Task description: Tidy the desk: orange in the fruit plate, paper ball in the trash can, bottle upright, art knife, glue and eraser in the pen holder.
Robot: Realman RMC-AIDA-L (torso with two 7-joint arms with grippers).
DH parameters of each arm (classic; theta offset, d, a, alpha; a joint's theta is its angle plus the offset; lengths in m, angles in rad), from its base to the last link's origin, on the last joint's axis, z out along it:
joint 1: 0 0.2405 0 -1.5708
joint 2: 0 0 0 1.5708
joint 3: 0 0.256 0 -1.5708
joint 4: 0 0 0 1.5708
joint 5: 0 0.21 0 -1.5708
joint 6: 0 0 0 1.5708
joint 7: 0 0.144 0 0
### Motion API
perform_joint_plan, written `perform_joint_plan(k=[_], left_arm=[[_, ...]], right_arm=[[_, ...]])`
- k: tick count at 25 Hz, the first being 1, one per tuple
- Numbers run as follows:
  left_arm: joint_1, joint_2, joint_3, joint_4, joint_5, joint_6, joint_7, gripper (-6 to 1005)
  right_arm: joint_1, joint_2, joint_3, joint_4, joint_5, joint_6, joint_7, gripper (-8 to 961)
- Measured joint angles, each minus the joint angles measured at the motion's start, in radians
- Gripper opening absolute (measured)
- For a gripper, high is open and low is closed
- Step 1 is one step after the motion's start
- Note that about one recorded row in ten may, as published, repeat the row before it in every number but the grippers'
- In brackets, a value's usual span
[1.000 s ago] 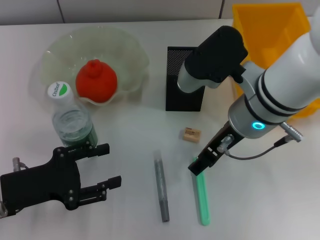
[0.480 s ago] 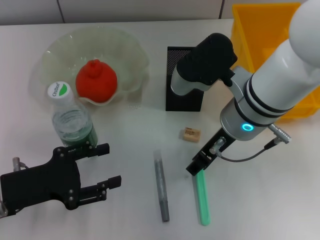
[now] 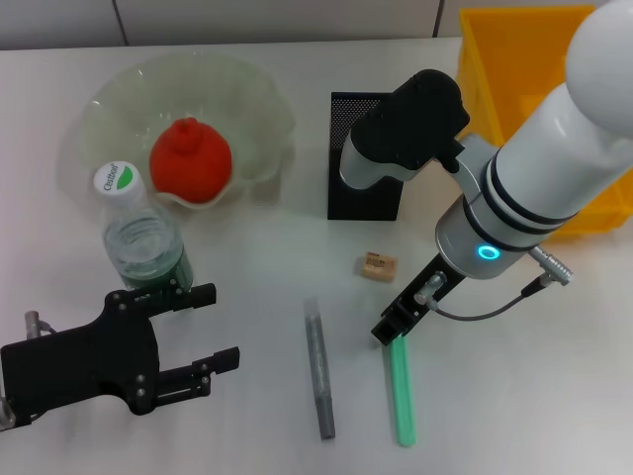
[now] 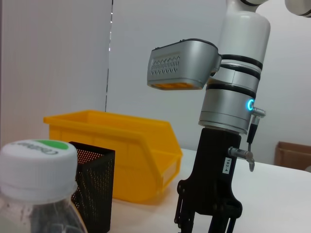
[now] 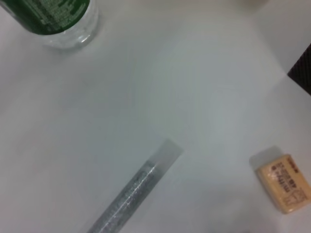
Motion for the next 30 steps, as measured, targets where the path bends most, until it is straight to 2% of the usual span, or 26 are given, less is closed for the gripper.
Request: perform_joint_plan(k=[19,24,30], left_arm=[[0.0,0.0,0.0,-0.001,0.0,-0.009,0.0,725],[0.0,0.0,0.0,-0.001,0.0,-0.01,-0.001,726],[-0.001,0.0,-0.002,-0.001,0.0,-0.011,-0.001,726]], right_arm=[[0.03,0.0,0.0,0.054,0.038,-0.003,0.0,415],[0.031,0.0,0.0,0.048,0.037,-0.017,0.0,293],[0.035,0.0,-0.001,0.044,0.031,-0.033,-0.001,284]])
